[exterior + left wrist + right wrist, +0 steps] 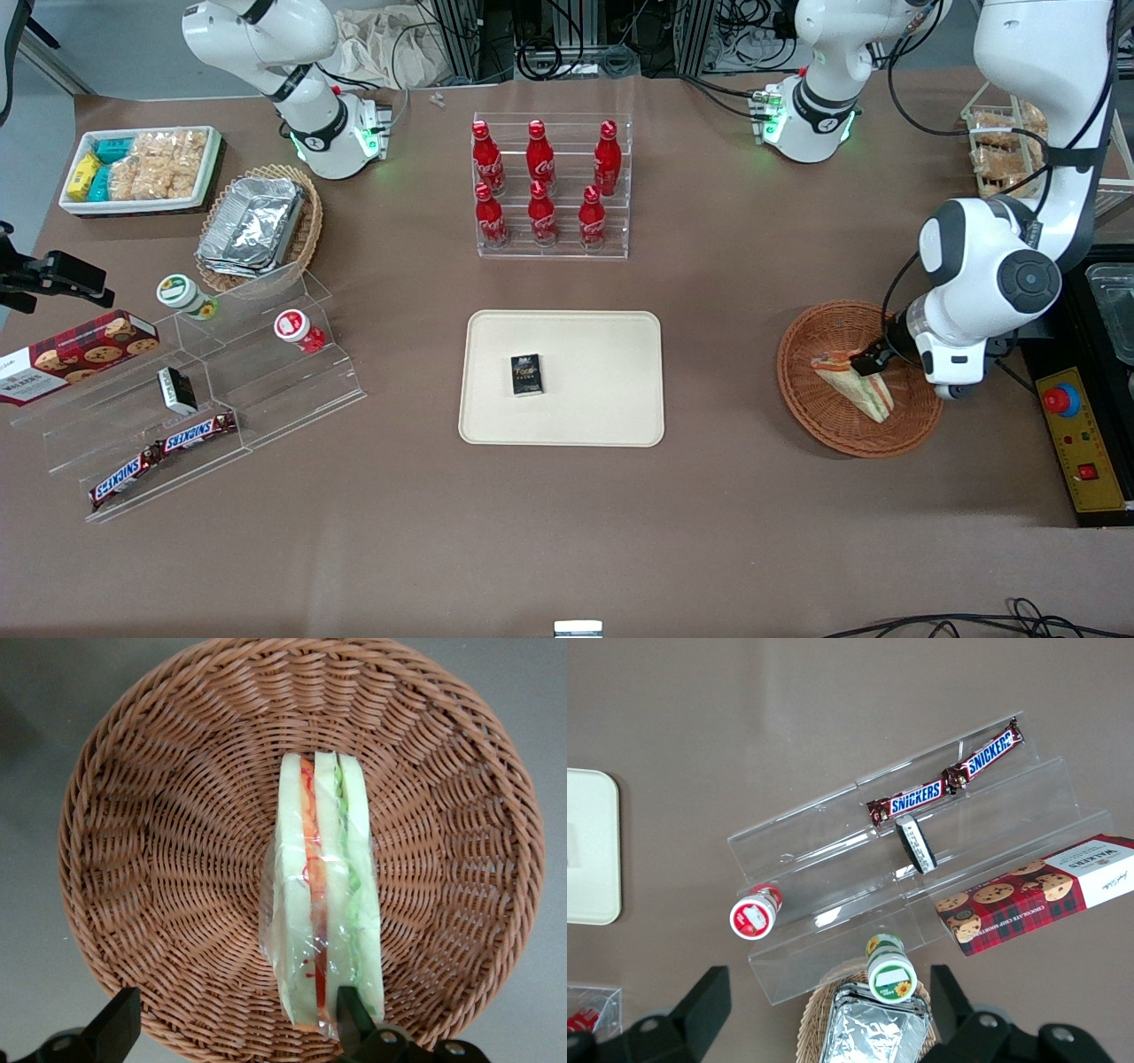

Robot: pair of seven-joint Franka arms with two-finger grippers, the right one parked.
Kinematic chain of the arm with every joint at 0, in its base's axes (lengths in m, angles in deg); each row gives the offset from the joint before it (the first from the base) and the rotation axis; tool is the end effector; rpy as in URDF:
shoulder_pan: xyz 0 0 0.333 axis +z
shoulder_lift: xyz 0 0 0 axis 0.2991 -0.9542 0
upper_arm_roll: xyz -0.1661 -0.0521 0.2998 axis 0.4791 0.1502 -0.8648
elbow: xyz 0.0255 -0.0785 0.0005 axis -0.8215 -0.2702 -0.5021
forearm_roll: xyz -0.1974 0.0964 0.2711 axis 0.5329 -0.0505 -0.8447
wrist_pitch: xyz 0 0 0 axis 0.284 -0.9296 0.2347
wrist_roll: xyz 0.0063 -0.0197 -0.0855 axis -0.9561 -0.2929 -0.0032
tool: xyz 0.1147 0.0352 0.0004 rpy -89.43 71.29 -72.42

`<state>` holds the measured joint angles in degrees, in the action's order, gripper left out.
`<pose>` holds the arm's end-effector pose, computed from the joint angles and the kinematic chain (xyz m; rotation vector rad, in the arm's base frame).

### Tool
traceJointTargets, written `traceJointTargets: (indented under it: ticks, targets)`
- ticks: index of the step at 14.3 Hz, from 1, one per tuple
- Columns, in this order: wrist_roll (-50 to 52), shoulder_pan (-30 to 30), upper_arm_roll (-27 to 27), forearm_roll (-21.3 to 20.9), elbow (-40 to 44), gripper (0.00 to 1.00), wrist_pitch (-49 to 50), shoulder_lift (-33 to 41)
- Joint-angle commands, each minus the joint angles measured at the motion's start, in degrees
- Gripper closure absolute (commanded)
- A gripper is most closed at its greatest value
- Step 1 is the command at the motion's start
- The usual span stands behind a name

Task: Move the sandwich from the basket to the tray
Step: 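Close the left gripper on the sandwich's edge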

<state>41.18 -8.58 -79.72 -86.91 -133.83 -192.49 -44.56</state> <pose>0.5390 -0.0029 0.3358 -2.8928 -1.1665 0.1068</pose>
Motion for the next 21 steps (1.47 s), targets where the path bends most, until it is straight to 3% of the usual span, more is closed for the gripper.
traceJointTargets:
  ticks: [1,8,18,19,21]
  targets:
    - [2.1,0.2,0.2,-1.6,1.1,0.0,0.4,0.8]
    - [3.9,-0.6,0.7,-1.5,4.7,0.0,2.9,-0.8]
    - [3.9,-0.6,1.2,-1.7,3.3,0.03,-2.7,-5.0]
    - [3.9,-0.6,1.2,-1.7,3.6,0.16,-4.6,-5.7]
    - [4.3,-0.6,1.2,-1.7,3.7,0.53,-5.2,-6.4]
